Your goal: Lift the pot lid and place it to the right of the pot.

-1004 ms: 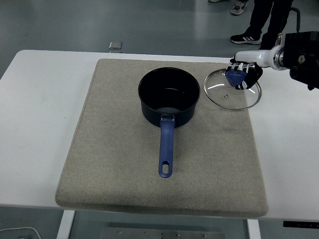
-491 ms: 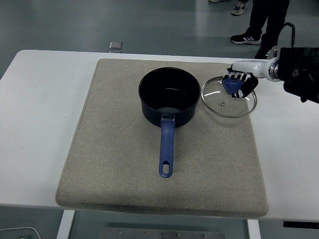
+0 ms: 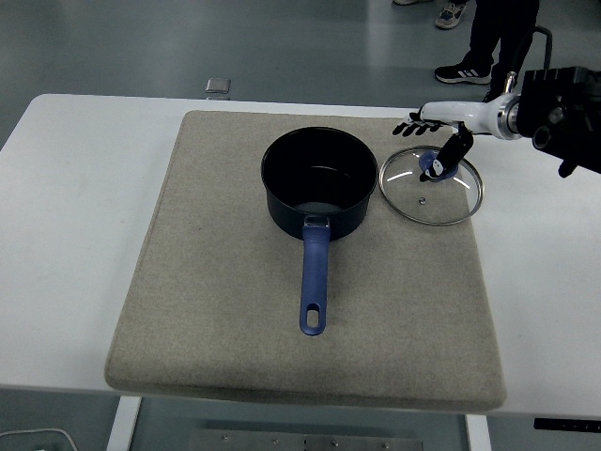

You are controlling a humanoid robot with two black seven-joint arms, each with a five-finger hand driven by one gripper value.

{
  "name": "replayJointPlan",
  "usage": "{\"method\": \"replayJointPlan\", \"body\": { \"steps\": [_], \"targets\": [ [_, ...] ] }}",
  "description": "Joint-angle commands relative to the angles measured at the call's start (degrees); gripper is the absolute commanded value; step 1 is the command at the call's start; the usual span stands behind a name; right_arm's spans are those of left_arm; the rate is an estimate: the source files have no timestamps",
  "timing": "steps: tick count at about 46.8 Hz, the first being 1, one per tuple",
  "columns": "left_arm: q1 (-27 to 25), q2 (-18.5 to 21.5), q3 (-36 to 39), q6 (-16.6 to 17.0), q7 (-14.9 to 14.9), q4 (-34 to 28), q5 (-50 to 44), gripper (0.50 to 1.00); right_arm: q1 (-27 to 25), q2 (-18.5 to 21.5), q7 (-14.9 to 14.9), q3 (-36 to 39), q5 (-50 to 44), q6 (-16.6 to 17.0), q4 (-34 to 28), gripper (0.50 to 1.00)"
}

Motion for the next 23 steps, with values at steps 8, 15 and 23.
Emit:
{"method": "replayJointPlan", "body": {
  "steps": [8,15,23],
  "targets": [
    [-0.01,0.0,0.06,-0.03,0.01,0.0,0.01,1.0,-2.18,-1.48,0.06,8.12,3.53,0.9,-0.01,0.895],
    [-0.01,0.0,-0.02,-0.03,0.01,0.0,0.01,1.0,-3.06,-1.22,-0.03,10.68,13.72,1.17,-0.1,0.895],
    [-0.01,0.0,-0.02,-0.03,0.01,0.0,0.01,1.0,-6.48,-0.25,-0.03,16.12,23.31,-0.24,-1.32,0.895]
  ]
}}
